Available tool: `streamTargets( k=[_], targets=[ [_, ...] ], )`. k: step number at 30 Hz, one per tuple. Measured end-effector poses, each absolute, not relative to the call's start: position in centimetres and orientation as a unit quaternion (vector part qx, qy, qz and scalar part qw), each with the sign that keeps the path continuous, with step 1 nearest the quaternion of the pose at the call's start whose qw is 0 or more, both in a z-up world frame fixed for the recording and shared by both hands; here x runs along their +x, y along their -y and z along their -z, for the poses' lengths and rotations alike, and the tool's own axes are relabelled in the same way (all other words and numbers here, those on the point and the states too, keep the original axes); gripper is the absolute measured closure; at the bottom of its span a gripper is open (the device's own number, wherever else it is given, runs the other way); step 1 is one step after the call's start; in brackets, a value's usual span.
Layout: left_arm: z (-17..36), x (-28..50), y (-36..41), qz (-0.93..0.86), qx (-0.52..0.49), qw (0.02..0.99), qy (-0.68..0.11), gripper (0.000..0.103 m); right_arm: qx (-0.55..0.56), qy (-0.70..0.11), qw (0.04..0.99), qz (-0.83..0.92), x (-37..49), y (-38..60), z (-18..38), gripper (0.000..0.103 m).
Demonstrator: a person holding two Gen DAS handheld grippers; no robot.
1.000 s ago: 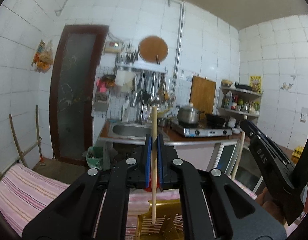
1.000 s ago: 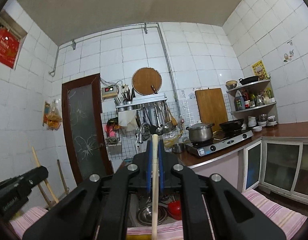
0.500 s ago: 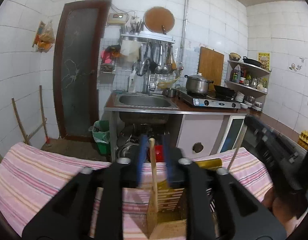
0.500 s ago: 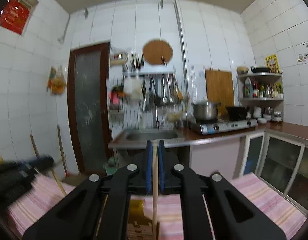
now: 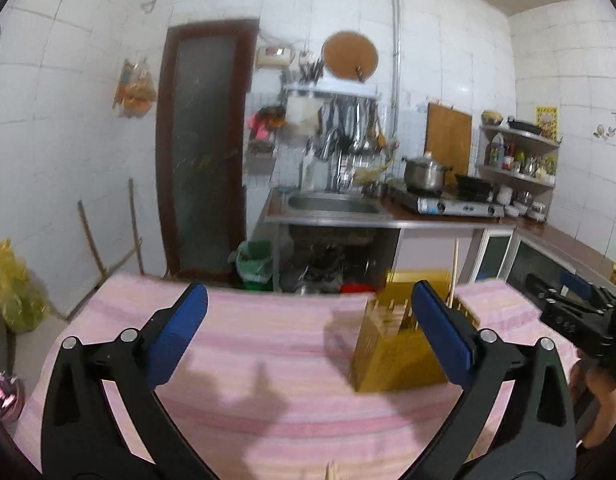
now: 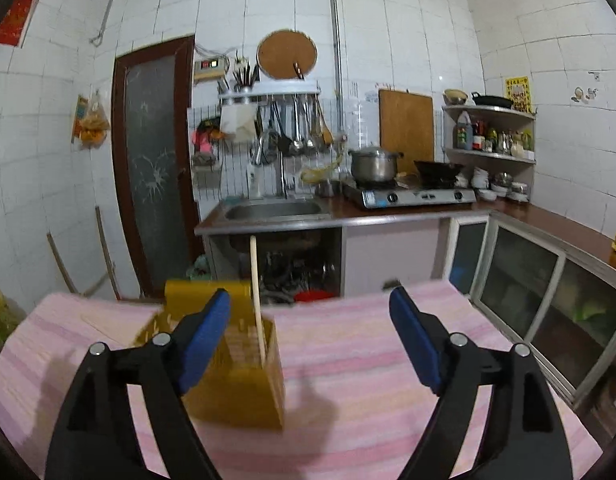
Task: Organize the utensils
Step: 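Open the left tool and the right tool, dropping chopsticks into the caddy, then move both open tools back down to the remaining chopsticks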
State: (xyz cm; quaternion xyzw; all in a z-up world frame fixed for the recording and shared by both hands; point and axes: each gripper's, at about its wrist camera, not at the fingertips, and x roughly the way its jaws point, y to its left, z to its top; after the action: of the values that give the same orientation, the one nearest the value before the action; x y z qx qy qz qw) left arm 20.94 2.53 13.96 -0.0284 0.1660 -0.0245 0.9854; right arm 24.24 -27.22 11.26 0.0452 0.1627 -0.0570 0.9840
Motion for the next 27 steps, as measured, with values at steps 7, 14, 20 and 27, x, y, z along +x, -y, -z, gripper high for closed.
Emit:
streamTargets(
  k=[7,14,20,27],
  targets=[
    [-9.8,18.0,-4.8,0.004,-0.048,0.977,-0.209,0.005,0.022,-0.205,0.976,0.064,18.8,26.7,-7.4,0.021],
    [-6.2,17.3,-5.4,0.003,-0.031,0.969,-0.244,0.005,0.026,-0.234,0.969,0.072,15.8,26.1,-3.8,0.021],
    [-3.2,17.5,-5.1,-0.001,-0.007,0.964,-0.265,0.005,0.042,-0.283,0.955,0.081,15.5,26.1,-0.2,0.02],
    [0.5,19.1,-4.5,0.03,-0.018,0.944,-0.328,0.005,0.066,-0.328,0.938,0.085,15.9,25.9,2.7,0.02]
  ],
)
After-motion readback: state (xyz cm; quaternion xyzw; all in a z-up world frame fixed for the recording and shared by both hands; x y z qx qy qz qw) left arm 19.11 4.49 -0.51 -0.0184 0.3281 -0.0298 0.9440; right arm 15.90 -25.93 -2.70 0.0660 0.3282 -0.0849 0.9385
